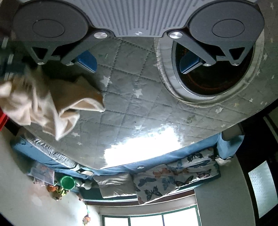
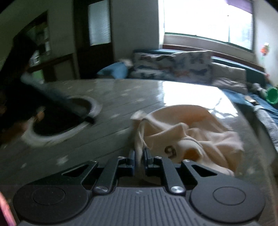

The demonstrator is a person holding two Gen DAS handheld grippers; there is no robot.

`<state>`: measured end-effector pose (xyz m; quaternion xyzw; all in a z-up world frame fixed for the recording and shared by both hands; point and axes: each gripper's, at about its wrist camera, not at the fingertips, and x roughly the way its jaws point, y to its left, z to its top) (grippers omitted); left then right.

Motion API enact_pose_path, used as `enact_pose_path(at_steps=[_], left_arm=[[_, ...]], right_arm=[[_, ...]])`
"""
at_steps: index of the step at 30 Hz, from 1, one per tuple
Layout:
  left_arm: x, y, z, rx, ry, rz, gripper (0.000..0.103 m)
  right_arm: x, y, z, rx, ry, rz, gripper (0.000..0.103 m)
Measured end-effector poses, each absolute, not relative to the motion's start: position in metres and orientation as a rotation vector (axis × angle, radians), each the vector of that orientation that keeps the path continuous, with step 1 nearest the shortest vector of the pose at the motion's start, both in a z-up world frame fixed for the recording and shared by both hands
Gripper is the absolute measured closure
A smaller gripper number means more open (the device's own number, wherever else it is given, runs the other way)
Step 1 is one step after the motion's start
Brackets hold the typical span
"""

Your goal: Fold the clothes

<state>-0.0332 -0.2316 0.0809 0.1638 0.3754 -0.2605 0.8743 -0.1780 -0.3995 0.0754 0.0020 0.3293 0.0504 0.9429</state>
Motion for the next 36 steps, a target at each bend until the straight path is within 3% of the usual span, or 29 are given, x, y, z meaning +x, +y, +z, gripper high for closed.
enact_pose_path(at_steps=[13,17,24,26,28,31,34,36], left_arm=[[-0.08,-0.266,0.095,0.349,0.687,-0.878,0.001],[-0.093,-0.285,0.086,0.426,0.651,-0.959,0.007],[-0.083,-0.305,0.063,0.478,0.698,-0.998,0.033],[-0.077,-0.307,0.058,0.473,0.725,-0.995,0.05],[-0.071,-0.306,0.053,0.458,0.75,-0.993,0.077],[-0.066,-0.299,0.051,0.418,0.757,-0.996,0.092],[-0.06,-0.284,0.061,0.347,0.75,-1.001,0.094],[-0.058,-0.273,0.069,0.32,0.732,-0.993,0.095]], right_arm=[[-0.201,-0.327,0.05,-0.077,0.767,0.36,0.094],[-0.204,-0.321,0.049,-0.078,0.763,0.38,0.094],[-0.21,-0.326,0.052,-0.068,0.75,0.383,0.092],[-0.21,-0.327,0.053,-0.062,0.746,0.383,0.09],[-0.212,-0.329,0.055,-0.06,0.742,0.381,0.088],[-0.215,-0.332,0.062,-0.054,0.733,0.375,0.087],[-0.22,-0.342,0.077,-0.016,0.713,0.374,0.084],[-0.223,-0.35,0.088,0.01,0.69,0.367,0.075]])
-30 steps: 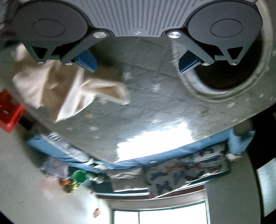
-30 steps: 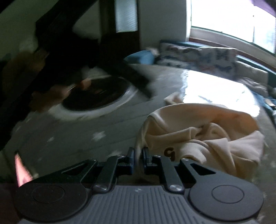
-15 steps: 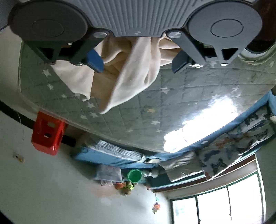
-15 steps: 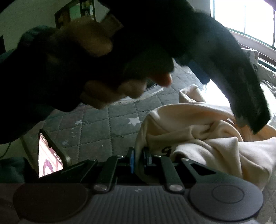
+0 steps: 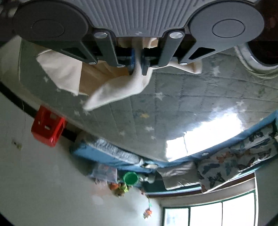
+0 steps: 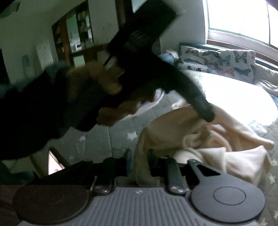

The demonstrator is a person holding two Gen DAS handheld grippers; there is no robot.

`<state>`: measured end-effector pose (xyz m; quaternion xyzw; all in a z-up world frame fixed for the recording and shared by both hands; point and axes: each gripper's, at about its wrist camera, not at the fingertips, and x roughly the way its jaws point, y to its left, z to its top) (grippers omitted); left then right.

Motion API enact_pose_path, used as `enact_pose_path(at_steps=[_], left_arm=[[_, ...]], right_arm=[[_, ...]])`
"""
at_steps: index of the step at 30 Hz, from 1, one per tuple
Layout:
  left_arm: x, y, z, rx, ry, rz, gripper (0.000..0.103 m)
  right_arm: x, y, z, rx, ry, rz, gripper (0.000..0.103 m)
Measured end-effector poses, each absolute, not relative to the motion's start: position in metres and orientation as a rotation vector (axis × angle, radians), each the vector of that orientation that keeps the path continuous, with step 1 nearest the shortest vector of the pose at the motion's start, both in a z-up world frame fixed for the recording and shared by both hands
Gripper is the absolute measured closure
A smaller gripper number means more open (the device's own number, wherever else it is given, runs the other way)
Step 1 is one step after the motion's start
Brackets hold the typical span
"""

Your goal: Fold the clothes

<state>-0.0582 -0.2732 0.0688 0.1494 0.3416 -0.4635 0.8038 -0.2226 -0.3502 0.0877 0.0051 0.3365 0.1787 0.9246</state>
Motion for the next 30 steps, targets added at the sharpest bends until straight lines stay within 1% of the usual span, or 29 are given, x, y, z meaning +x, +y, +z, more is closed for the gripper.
enact_pose_path(at_steps=[5,10,13,18,23,25,26,27,28,30], left_arm=[[-0.052,-0.242,0.082,0.261,0.705,-0.955,0.095],[-0.047,-0.206,0.093,0.201,0.691,-0.91,0.095],[-0.044,-0.188,0.095,0.179,0.684,-0.873,0.095],[-0.04,-0.15,0.093,0.115,0.701,-0.807,0.095],[-0.038,-0.124,0.074,0.151,0.758,-0.767,0.094],[-0.038,-0.122,0.067,0.174,0.787,-0.759,0.091],[-0.038,-0.122,0.064,0.183,0.796,-0.76,0.091],[-0.04,-0.123,0.062,0.195,0.802,-0.768,0.088],[-0.042,-0.125,0.062,0.21,0.796,-0.769,0.081],[-0.046,-0.13,0.061,0.232,0.783,-0.775,0.071]], right_arm=[[-0.225,-0.381,0.114,0.029,0.619,0.284,0.075],[-0.206,-0.411,0.115,0.012,0.621,0.116,0.075],[-0.188,-0.426,0.11,-0.002,0.66,0.059,0.075],[-0.167,-0.44,0.085,-0.035,0.727,0.011,0.075],[-0.163,-0.436,0.071,-0.078,0.75,-0.011,0.074],[-0.161,-0.431,0.065,-0.122,0.748,-0.023,0.068],[-0.158,-0.431,0.062,-0.127,0.749,-0.024,0.062],[-0.155,-0.431,0.06,-0.124,0.754,-0.019,0.061],[-0.154,-0.431,0.058,-0.115,0.759,-0.013,0.061],[-0.149,-0.433,0.055,-0.093,0.764,-0.002,0.061]])
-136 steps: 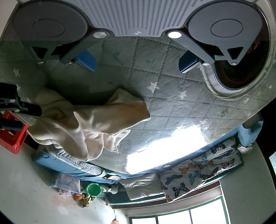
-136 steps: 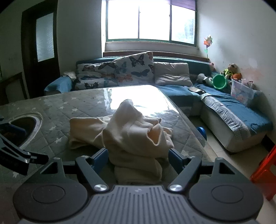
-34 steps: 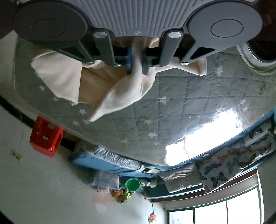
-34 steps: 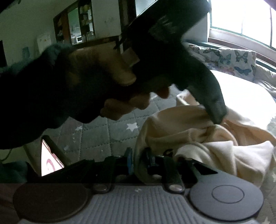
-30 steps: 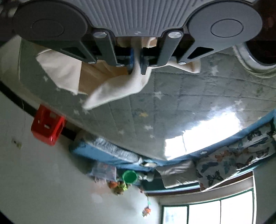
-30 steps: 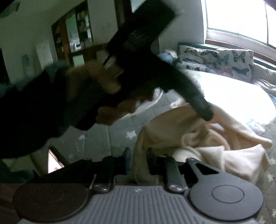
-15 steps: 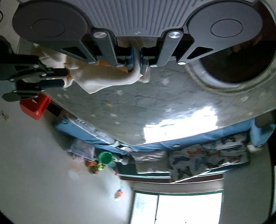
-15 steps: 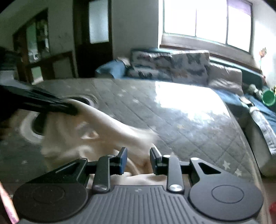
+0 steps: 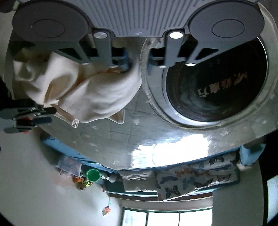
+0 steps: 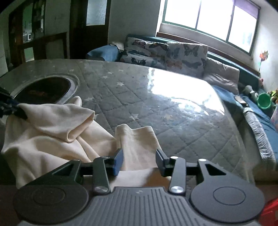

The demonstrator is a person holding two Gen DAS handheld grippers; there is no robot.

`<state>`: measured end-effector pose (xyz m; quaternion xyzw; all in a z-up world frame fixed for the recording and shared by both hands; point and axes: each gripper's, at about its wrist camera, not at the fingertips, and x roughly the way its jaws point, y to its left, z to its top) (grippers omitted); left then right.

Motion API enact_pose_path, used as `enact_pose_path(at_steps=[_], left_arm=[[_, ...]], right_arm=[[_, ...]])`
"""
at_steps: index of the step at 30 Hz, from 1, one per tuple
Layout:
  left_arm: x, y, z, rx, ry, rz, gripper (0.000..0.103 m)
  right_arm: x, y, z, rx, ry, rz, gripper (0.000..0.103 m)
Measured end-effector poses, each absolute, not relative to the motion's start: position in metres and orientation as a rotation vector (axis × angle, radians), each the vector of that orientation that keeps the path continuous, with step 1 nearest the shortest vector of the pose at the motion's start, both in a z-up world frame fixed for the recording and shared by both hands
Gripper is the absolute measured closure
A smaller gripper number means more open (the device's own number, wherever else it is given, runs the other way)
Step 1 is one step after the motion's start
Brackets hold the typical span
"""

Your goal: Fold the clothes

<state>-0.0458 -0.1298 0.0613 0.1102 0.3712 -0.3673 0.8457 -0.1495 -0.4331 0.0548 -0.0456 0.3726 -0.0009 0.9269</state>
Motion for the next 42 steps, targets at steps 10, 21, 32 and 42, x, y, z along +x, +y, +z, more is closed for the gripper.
enact_pose_path(at_steps=[10,21,32,42], left_arm=[[-0.057,-0.171,0.059,0.32,0.717,-0.879,0.054],[-0.049,-0.167,0.044,0.285,0.719,-0.831,0.092],[-0.04,-0.108,0.047,0.188,0.772,-0.698,0.094],[-0.048,-0.082,0.053,0.147,0.786,-0.665,0.092]], right_arm=[[-0.13,-0.44,0.047,0.038,0.777,0.074,0.071],[-0.159,-0.466,0.058,0.03,0.721,-0.112,0.099],[-0.199,-0.511,0.057,-0.041,0.787,-0.378,0.091],[-0.19,-0.464,0.089,-0.005,0.681,-0.141,0.086]])
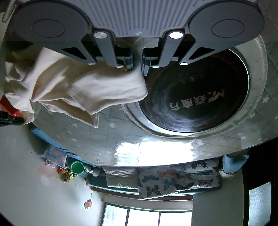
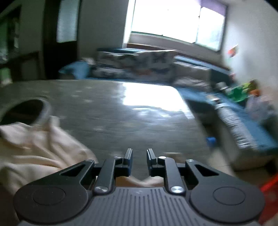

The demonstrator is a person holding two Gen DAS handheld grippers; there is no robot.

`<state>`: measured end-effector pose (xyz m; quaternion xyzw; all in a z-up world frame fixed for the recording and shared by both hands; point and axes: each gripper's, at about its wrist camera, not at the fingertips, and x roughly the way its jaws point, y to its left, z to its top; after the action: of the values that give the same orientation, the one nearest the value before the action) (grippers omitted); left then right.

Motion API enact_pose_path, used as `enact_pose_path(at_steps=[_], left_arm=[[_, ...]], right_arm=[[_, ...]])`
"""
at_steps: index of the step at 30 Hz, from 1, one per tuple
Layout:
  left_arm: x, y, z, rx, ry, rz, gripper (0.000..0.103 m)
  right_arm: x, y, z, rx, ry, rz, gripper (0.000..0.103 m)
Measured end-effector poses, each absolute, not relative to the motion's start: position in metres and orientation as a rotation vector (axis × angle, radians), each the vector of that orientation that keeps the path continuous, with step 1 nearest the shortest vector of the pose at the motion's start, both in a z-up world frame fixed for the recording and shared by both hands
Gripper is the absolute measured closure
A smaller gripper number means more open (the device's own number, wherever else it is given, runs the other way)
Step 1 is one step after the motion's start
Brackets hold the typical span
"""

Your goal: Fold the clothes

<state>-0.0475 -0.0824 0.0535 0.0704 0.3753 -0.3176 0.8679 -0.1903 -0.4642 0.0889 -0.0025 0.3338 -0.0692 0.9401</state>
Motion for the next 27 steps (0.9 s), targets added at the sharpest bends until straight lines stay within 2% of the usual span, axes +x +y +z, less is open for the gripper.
enact_pose_path(at_steps=[10,16,17,19,20,25,27], left_arm=[[-0.05,-0.063,0.057,0.159,0.788,-0.634,0.093],[-0.051,-0.047,0.051,0.151,0.822,-0.606,0.089],[-0.051,-0.044,0.051,0.148,0.827,-0.603,0.088],[-0.052,-0.04,0.05,0.148,0.835,-0.592,0.077],[-0.052,-0.038,0.049,0.149,0.838,-0.586,0.075],[-0.056,-0.037,0.047,0.151,0.832,-0.583,0.075],[-0.056,-0.038,0.046,0.155,0.829,-0.58,0.075]], right_arm=[[-0.196,-0.422,0.072,-0.061,0.886,0.109,0.086],[-0.221,-0.403,0.065,-0.099,0.978,0.194,0.086],[-0.221,-0.403,0.066,-0.098,0.983,0.199,0.086],[-0.218,-0.406,0.071,-0.081,0.971,0.194,0.086],[-0.215,-0.409,0.074,-0.07,0.956,0.183,0.086],[-0.185,-0.425,0.079,0.024,0.904,0.151,0.085],[-0.168,-0.43,0.076,0.069,0.905,0.162,0.081]])
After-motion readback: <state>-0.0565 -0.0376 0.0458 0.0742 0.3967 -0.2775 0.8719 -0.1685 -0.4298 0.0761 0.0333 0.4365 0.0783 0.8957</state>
